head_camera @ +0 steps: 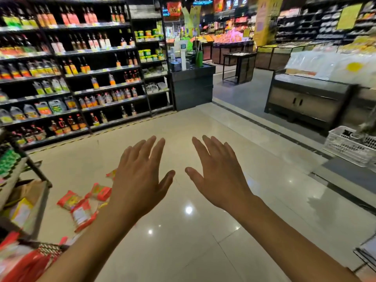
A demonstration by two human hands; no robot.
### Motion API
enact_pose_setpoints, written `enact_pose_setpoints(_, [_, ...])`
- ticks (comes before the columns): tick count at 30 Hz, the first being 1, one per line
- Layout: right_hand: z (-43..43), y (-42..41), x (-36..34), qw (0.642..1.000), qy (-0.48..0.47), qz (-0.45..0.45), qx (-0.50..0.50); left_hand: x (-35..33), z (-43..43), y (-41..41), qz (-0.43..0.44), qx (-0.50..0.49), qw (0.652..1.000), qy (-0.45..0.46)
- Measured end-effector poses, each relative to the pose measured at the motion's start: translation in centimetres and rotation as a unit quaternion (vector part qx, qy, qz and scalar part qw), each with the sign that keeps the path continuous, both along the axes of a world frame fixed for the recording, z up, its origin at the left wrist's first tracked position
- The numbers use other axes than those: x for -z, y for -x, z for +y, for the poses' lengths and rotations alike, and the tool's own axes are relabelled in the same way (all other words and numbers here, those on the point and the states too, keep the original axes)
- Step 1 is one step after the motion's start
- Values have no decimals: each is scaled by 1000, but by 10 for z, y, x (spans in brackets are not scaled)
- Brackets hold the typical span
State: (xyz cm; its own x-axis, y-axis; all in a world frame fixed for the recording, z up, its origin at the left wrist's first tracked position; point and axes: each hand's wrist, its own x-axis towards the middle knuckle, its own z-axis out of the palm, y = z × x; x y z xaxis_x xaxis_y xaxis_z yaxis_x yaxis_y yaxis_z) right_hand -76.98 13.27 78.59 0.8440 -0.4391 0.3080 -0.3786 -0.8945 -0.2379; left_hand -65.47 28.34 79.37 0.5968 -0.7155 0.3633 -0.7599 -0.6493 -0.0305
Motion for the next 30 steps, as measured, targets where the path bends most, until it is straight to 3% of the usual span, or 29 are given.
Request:
enact_pose_setpoints(6, [-9, -71, 14, 998, -3, 20, -59, 13, -1, -61, 9, -37, 999, 10])
enact_pose_setpoints(17, [-45, -269, 13, 994, 32, 61, -84, 31, -28, -251, 23, -79, 995, 47])
enact_pose_setpoints(30, [-36, -464, 29, 979, 27, 76, -186, 49, 16, -404, 35, -191, 980, 38])
